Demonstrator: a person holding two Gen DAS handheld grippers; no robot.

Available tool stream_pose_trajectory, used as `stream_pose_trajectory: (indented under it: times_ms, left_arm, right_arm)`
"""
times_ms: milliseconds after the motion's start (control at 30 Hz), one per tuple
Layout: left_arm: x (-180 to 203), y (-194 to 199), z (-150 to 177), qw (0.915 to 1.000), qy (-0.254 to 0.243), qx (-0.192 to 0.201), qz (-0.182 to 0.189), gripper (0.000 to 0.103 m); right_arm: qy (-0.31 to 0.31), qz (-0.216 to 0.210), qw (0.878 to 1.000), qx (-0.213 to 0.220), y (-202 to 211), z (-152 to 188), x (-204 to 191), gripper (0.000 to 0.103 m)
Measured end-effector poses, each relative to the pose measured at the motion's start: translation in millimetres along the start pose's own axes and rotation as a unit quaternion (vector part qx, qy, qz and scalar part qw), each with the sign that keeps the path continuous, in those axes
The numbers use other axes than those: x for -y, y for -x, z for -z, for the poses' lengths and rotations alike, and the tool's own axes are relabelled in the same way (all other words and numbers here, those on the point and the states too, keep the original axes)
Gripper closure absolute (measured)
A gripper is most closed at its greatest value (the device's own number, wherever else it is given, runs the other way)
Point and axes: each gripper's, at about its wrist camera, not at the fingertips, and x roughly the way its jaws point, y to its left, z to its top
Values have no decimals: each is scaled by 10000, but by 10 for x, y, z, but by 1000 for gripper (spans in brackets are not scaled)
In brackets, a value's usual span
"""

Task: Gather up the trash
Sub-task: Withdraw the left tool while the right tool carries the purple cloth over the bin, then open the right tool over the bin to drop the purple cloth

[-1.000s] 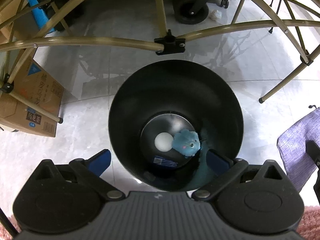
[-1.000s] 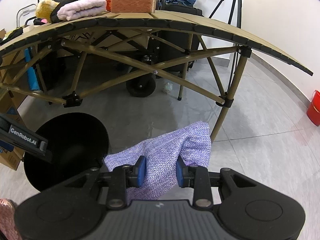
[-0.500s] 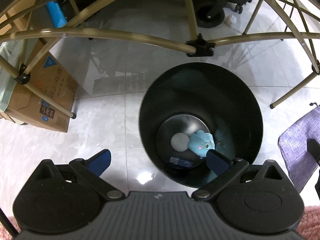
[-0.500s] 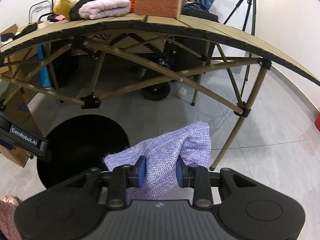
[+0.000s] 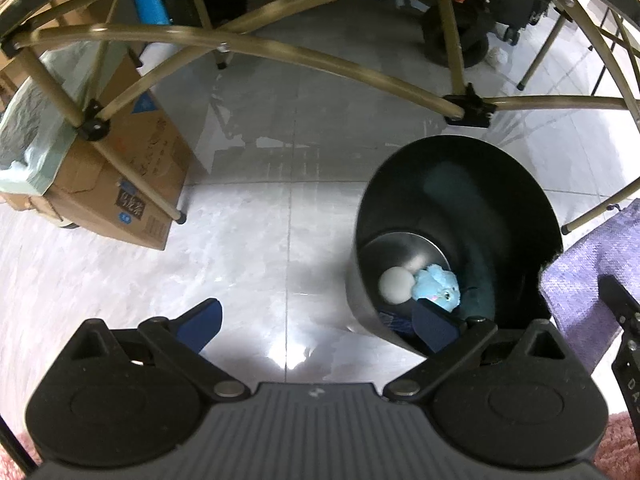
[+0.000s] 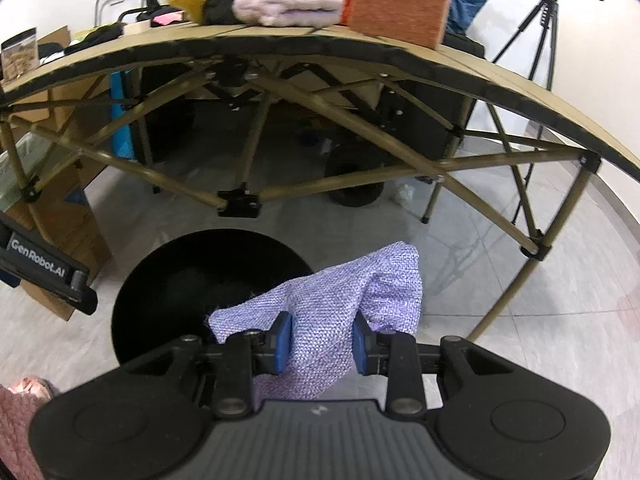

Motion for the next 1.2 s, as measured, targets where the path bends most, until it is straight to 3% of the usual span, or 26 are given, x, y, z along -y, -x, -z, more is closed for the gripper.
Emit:
stream_pose_trajectory:
  times_ms: [600,1200]
  left_arm:
    - [-334,88,61,9996,190,102,-202,0]
    - [-446,57,88,9989,304,20,-355,0]
  right_arm:
    - [390,-329,9986,-146,-256,-138,-565,73]
    - [100,-447,9966,-690,-631,-308,-663,73]
